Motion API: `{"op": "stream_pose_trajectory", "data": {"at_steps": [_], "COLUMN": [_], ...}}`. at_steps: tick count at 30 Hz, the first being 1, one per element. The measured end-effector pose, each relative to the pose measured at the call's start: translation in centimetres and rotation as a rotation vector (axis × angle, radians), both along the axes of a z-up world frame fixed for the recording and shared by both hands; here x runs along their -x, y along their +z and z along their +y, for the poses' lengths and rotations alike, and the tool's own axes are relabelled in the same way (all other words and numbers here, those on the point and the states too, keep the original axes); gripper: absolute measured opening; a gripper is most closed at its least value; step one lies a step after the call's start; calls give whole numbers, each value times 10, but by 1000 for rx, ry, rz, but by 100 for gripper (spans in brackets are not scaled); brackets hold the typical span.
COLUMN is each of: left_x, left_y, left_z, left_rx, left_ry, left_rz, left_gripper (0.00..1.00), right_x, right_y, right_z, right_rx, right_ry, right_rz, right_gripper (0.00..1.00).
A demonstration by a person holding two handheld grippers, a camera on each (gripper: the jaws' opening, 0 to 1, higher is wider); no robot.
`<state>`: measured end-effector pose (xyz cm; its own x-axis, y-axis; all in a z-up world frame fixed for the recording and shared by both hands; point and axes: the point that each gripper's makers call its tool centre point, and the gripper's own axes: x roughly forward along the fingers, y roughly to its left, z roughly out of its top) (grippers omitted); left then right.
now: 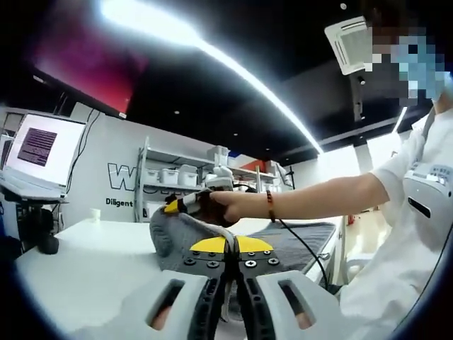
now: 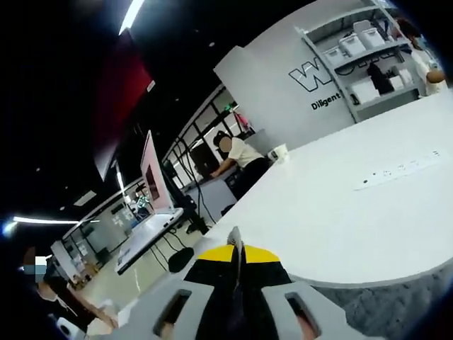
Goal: Open the folded towel by lifting each exposed corner and separating the folded layers until the towel lies flat within the target outline without major curled edges
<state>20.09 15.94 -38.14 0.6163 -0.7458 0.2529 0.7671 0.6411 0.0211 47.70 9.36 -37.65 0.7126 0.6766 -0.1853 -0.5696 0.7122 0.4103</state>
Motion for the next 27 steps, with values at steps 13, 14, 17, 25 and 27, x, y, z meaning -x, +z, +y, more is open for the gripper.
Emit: {"op": "stream_pose_trajectory", "data": {"at_steps": [13, 14, 17, 25, 27], "left_x": [-4, -5, -6, -8, -7], "left_y": [-3, -3, -5, -15, -15], "left_z": [22, 23, 31, 37, 36], "left_rx": [1, 2, 8, 1, -6], "left_ry": [74, 78, 112, 146, 147], "left_rz": [-19, -18, -17, -1, -5], "left_gripper": [1, 1, 1, 1, 1], "right_x": [1, 1, 2, 2, 2], "right_y": [9, 10, 7, 2, 3], "right_z": [21, 22, 28, 34, 35], "right_rx": [-95, -96, -93, -197, -203], "right_ry": [25, 25, 40, 47, 48], "right_rz": [31, 30, 20, 33, 30], "right_gripper": [0, 0, 0, 0, 0]}}
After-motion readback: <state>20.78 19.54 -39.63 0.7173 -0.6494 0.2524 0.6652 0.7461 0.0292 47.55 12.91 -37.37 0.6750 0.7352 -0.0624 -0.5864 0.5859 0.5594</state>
